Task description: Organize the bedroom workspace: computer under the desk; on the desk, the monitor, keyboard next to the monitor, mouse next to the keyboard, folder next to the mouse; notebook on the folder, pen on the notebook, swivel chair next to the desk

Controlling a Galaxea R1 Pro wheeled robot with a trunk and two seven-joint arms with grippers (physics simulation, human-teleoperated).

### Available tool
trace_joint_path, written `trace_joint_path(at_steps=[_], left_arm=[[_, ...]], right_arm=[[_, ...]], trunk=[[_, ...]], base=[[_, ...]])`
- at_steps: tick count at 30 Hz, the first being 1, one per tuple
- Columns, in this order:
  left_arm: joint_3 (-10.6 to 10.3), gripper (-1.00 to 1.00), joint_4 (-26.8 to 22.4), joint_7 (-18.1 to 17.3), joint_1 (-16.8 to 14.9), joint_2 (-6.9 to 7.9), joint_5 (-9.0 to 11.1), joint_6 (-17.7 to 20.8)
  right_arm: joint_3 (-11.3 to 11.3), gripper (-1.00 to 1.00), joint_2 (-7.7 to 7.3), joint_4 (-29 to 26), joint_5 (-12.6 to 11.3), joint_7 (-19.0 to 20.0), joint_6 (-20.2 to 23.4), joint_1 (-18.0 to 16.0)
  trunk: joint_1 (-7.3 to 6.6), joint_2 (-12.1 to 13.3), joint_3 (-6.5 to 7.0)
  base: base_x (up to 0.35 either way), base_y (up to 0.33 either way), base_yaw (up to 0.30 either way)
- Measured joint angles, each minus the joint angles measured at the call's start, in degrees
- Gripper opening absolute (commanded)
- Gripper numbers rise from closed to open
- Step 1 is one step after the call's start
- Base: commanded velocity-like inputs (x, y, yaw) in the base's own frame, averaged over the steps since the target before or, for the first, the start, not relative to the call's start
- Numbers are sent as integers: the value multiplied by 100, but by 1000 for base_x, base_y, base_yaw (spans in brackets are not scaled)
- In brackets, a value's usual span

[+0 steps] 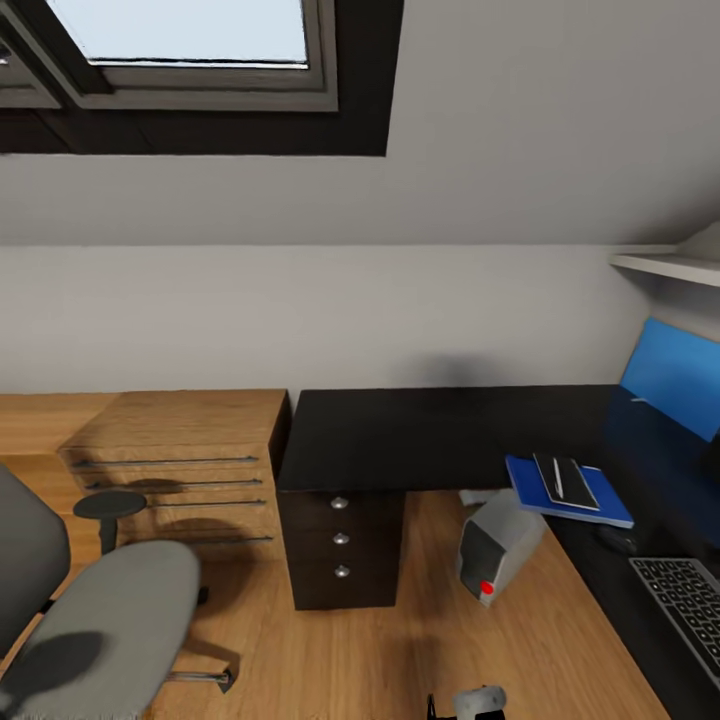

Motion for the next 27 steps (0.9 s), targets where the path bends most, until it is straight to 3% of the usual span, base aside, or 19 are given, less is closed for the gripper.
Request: trace_joint_path(at_steps=[27], left_arm=[[6, 100, 3, -1, 0, 7, 0, -1]], right_arm=[[-8, 100, -8, -8, -2, -24, -9, 0]], trunk=[[0, 0, -144]], base=[[0, 0, 238]])
